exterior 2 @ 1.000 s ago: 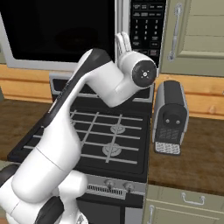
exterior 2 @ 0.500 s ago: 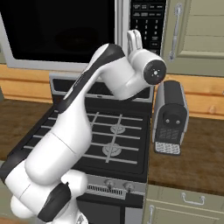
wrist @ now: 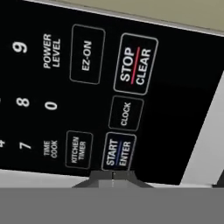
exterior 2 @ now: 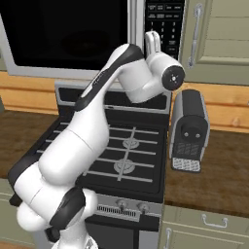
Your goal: Open the microwave, place the bowl with waffle inside the microwave, then close the microwave door and turn it on.
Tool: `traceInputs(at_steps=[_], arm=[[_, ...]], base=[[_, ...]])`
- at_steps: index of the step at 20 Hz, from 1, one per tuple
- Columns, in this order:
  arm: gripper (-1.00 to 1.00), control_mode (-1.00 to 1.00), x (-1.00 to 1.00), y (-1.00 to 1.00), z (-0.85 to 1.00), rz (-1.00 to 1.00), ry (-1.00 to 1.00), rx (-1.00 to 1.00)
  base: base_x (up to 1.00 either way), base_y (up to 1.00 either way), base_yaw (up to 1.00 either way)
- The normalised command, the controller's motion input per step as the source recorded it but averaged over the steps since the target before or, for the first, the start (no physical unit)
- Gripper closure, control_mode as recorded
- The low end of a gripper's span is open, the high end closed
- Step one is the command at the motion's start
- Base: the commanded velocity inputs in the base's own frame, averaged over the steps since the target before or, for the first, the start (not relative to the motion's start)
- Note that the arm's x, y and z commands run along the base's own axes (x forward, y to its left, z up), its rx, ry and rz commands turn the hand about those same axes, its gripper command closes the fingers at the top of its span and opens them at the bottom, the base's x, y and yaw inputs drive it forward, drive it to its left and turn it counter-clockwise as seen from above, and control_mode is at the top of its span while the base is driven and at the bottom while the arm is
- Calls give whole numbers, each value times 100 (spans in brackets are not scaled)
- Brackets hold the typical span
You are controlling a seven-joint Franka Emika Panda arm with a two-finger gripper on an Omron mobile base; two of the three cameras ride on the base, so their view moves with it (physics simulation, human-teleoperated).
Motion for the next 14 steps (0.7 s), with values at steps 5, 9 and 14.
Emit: traceInputs(at_steps=[5, 9, 14], arm=[[100, -100, 53, -7, -3, 0, 0, 5], [100, -100, 49, -6, -22, 0, 0, 3], [100, -100, 32, -12, -14, 0, 0, 4]], base=[[0, 0, 0], [0, 0, 0], [0, 0, 0]])
